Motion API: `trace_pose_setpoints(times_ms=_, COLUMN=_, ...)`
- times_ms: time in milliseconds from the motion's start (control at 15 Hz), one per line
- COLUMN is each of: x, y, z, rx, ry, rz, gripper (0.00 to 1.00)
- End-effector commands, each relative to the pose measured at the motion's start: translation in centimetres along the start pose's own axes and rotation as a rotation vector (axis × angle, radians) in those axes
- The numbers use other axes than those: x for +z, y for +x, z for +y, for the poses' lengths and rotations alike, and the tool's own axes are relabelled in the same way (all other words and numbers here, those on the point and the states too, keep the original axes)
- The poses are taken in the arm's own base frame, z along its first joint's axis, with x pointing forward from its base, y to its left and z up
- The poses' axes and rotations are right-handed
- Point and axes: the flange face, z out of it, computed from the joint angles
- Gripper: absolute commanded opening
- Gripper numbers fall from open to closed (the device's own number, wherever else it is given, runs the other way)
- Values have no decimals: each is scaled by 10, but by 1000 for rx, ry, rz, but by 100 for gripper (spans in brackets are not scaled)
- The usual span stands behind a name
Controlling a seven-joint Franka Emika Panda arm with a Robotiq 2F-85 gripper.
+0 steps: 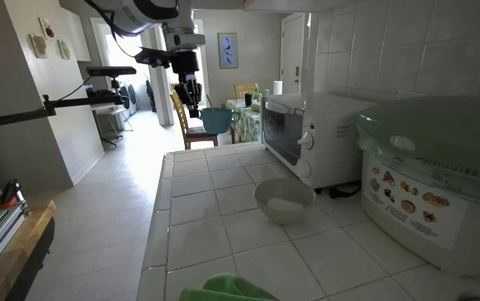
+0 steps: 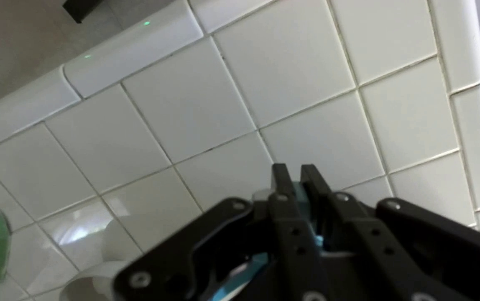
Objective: Pick up the cup and put it on top of the microwave
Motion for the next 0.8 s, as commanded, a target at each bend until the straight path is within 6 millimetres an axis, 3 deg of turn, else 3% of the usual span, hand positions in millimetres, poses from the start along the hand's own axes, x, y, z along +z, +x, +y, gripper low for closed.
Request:
trace_pose_setpoints(times_ms=0, x=-13, y=13, z=13, rx=-53, ry=22, rz=-23, gripper=3)
trace_pose_setpoints(times_ms=333, x=-27, y=39, z=24, rx=-95, ry=60, rz=-28, gripper=3)
trace_pose_setpoints(times_ms=733, x=-70, y=67, z=31, rx=-107, ry=68, rz=5, gripper=3)
